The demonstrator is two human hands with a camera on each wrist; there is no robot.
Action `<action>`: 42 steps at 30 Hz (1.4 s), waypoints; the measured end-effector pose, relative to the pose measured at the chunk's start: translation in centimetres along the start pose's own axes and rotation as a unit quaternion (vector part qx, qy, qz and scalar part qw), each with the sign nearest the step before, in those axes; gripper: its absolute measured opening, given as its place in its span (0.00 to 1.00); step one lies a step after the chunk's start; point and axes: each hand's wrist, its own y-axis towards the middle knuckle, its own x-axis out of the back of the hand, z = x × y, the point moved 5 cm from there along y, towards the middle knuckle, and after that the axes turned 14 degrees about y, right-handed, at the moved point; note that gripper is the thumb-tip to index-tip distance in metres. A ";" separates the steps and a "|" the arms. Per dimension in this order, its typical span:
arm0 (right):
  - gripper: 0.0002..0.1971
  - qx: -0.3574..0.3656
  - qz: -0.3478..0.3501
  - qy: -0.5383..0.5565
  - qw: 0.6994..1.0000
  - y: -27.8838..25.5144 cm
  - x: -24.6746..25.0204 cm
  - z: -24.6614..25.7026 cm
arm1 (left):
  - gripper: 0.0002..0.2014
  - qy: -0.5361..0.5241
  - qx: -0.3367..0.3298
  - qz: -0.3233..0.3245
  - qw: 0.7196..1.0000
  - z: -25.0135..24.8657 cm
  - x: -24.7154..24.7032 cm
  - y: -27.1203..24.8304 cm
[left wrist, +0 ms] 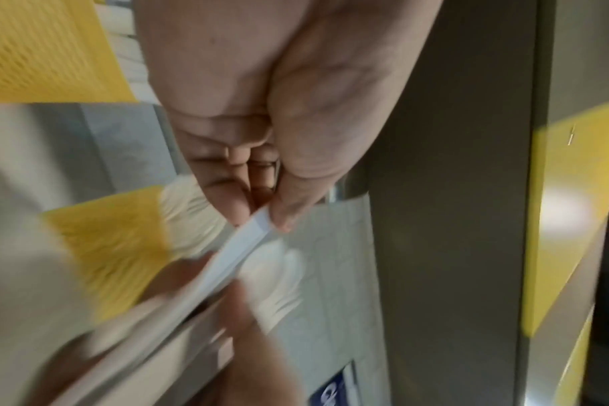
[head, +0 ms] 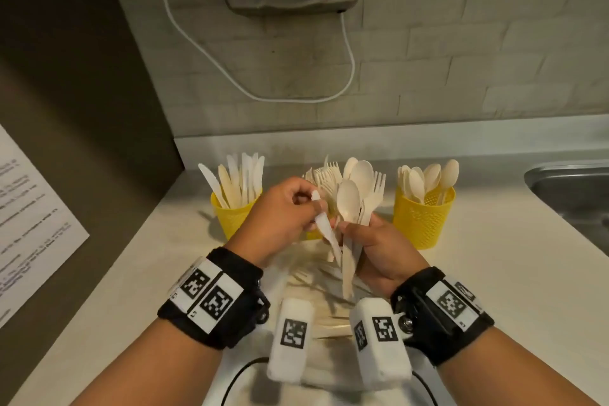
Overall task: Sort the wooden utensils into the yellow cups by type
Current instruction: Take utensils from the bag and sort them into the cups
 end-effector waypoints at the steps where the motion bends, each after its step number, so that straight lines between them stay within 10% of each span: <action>1: 0.13 0.003 -0.011 0.011 1.000 0.1 0.1 0.0 | 0.06 -0.010 -0.006 -0.028 1.000 -0.4 1.4 0.0; 6: 0.05 0.028 -0.095 0.014 0.995 0.3 1.9 0.7 | 0.10 0.087 -0.065 -0.293 0.950 -2.8 12.9 0.3; 10: 0.05 0.028 -0.105 0.007 0.994 -0.3 2.4 1.3 | 0.11 0.187 -0.054 -0.369 0.909 -1.2 16.9 2.3; 18: 0.06 0.032 -0.089 -0.016 0.995 -0.8 2.8 1.5 | 0.14 0.370 0.014 -0.207 0.906 7.0 11.1 6.3; 26: 0.07 0.073 -0.100 -0.112 0.986 -1.2 3.2 3.7 | 0.18 0.298 -0.011 -0.237 0.925 2.5 10.3 1.7; 30: 0.08 0.063 -0.089 -0.190 0.976 -0.9 2.6 3.9 | 0.25 0.041 -0.027 -0.036 0.998 -0.2 3.9 0.7; 34: 0.07 0.020 -0.038 -0.259 0.965 -1.1 1.6 2.9 | 0.48 -0.001 -0.052 0.137 0.989 -3.2 -2.2 1.8; 42: 0.09 0.008 -0.042 -0.206 0.978 -2.4 3.9 3.7 | 0.10 0.045 -0.094 0.194 0.975 -4.6 -5.5 4.7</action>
